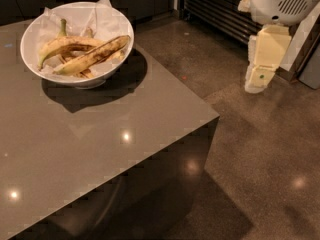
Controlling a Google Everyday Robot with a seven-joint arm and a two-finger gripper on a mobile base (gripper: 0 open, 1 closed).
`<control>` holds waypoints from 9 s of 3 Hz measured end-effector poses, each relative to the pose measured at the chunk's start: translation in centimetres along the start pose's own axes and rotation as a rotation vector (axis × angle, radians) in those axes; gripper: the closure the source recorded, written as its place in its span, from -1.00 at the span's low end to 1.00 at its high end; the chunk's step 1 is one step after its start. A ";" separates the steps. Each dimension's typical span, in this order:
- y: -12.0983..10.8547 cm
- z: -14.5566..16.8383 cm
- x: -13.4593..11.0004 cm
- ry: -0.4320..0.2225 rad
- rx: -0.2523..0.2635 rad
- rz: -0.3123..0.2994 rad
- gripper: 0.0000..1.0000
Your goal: Pick banana from white bowl
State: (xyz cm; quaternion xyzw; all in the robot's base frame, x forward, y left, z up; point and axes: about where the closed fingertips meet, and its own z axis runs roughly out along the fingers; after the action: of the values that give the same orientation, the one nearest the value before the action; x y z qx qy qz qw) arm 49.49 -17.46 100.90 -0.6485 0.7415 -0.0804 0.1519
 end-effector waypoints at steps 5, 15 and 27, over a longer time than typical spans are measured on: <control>-8.7 1.9 -7.6 -0.074 0.036 -0.120 -1.00; -14.7 6.7 -30.9 -0.462 -0.027 -0.424 -0.26; -9.0 19.4 -33.6 -0.196 -0.323 -0.438 -0.04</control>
Offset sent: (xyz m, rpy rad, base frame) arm 0.0799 0.0486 0.0208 0.0395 -0.0026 0.1296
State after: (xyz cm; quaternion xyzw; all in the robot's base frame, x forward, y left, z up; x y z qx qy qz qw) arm 68.10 15.85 89.55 -0.8135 0.5690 0.0710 0.0968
